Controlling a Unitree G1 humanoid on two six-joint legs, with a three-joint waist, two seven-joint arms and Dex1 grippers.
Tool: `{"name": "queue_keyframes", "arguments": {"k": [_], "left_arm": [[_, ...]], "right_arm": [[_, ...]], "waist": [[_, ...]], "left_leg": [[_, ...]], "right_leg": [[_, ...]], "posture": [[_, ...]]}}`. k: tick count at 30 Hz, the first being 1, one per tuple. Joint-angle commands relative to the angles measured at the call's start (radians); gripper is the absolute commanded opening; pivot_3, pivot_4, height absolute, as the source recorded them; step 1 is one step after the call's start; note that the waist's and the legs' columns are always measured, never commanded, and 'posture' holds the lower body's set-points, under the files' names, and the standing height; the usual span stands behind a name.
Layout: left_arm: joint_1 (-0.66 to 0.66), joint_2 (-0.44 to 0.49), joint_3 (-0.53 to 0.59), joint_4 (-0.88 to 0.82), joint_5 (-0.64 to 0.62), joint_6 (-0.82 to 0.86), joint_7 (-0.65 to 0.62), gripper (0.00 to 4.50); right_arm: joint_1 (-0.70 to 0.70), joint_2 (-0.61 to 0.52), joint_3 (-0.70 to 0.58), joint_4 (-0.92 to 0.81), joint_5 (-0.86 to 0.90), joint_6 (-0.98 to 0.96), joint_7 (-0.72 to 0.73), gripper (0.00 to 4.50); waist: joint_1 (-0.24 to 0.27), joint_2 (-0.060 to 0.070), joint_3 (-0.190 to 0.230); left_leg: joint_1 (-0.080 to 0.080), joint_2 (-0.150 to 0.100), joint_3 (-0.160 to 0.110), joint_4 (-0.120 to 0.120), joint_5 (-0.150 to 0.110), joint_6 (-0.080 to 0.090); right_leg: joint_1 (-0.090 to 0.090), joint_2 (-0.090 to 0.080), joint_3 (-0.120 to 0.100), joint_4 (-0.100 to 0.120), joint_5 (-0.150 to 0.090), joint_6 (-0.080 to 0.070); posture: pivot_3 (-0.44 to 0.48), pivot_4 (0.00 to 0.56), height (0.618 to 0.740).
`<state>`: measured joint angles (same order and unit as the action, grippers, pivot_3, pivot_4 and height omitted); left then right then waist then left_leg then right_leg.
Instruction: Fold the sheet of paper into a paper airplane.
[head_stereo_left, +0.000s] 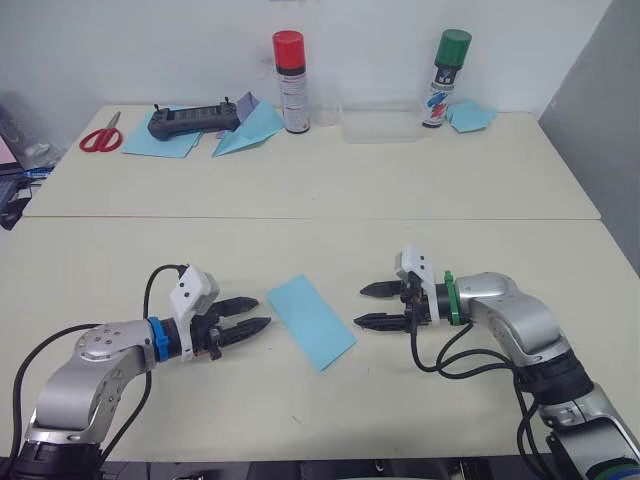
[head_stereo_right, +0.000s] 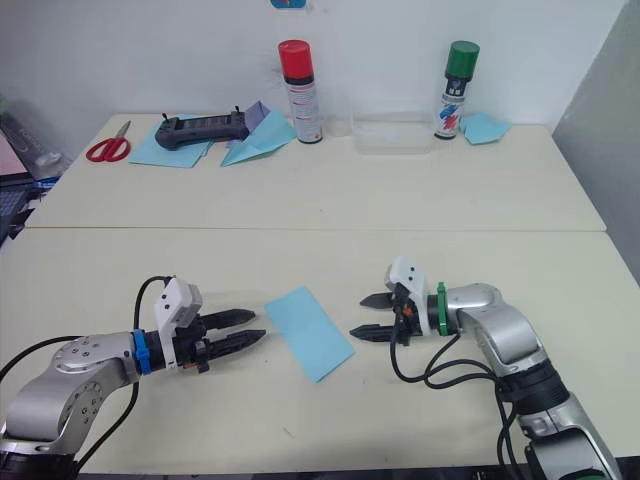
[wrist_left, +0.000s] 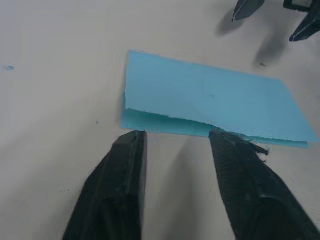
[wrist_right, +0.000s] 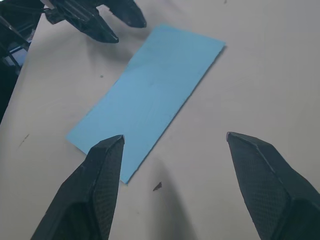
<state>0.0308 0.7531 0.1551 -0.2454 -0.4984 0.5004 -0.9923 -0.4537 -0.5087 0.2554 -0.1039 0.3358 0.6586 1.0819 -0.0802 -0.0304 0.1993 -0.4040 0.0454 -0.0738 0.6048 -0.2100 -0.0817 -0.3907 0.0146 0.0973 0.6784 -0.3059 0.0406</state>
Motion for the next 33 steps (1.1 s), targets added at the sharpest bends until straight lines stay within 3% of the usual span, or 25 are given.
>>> {"name": "queue_keyframes", "arguments": {"k": [1,4,19,33], "left_arm": [[0.007,0.003,-0.007,-0.016,0.019,-0.045,-0.006,1.01],[0.003,-0.010,-0.020,-0.006,0.023,-0.053,-0.002,0.04],[-0.081,-0.084,-0.135,0.040,0.086,-0.069,0.035,0.01],[-0.176,-0.114,-0.183,0.085,0.112,-0.075,0.036,0.01]], "right_arm": [[-0.002,-0.012,-0.012,-0.016,0.003,-0.019,-0.007,3.39],[-0.001,-0.012,-0.010,-0.018,0.004,-0.016,-0.013,3.39],[0.015,-0.023,-0.010,-0.046,0.017,0.013,-0.043,3.39],[0.043,-0.044,0.043,-0.140,0.094,0.224,-0.061,3.39]], "waist": [[0.000,0.000,0.000],[0.000,0.000,0.000],[0.002,0.000,0.000],[0.010,0.000,0.000]], "left_leg": [[0.000,0.000,0.000,0.000,0.000,0.000],[0.000,0.000,0.000,0.000,0.000,0.000],[0.000,0.000,0.000,0.001,0.000,0.000],[0.000,-0.001,-0.001,0.003,0.000,0.000]], "right_leg": [[0.000,0.000,0.000,0.000,0.000,0.000],[0.000,0.000,0.000,0.000,0.000,0.000],[0.001,0.000,0.000,0.001,0.000,0.000],[0.001,0.001,-0.001,0.002,0.000,0.000]], "posture": [[0.000,0.150,0.740],[0.000,0.150,0.740],[0.000,0.150,0.740],[0.000,0.150,0.740]]}}
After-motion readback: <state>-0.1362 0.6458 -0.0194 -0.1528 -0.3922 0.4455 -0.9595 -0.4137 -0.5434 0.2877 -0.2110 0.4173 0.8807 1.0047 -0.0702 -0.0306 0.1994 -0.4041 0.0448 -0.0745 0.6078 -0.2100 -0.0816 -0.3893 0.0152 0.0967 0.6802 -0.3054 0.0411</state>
